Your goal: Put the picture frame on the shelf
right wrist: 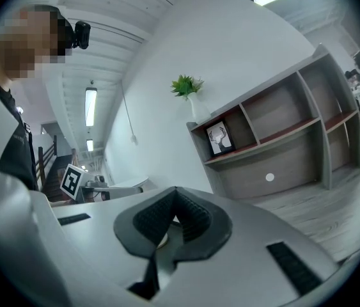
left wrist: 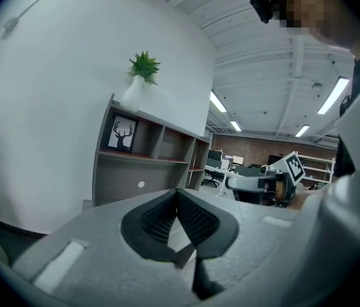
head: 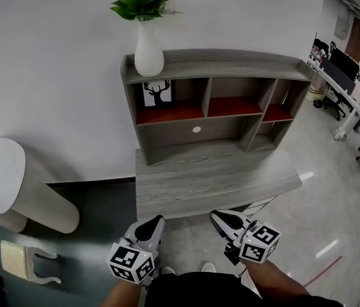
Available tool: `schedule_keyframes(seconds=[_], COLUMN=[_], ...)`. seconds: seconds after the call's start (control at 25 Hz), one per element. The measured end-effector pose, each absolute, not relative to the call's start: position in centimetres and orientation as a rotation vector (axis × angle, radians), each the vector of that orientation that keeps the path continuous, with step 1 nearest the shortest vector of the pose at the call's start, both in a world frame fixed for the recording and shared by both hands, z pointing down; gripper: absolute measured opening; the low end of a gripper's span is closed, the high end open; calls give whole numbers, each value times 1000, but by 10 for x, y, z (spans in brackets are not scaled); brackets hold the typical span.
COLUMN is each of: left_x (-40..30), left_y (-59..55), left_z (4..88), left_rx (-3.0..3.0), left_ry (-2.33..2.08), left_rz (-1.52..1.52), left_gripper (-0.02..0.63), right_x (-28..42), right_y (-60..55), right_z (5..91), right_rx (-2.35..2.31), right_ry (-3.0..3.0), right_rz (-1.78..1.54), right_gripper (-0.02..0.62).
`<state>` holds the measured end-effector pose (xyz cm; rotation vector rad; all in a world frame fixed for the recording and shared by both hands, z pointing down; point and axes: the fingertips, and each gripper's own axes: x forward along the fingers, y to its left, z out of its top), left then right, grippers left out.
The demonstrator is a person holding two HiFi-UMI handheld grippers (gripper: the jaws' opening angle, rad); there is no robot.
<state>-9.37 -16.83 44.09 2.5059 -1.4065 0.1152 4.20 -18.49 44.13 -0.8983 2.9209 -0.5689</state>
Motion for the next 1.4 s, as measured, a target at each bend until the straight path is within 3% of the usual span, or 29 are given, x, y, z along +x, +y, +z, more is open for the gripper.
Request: schedule_keyframes(seconds=[1.4], left_x=[-85], left_y=[-168], left_z=[439], left_rx=[2499], left_ry=[-1432], left_rz=[111], left_gripper=[9], right_x=[52], right_y=[-186], right_z=[444], right_rx=[-879], right_ry=[2918], right_rz=[-571], right_gripper=[14])
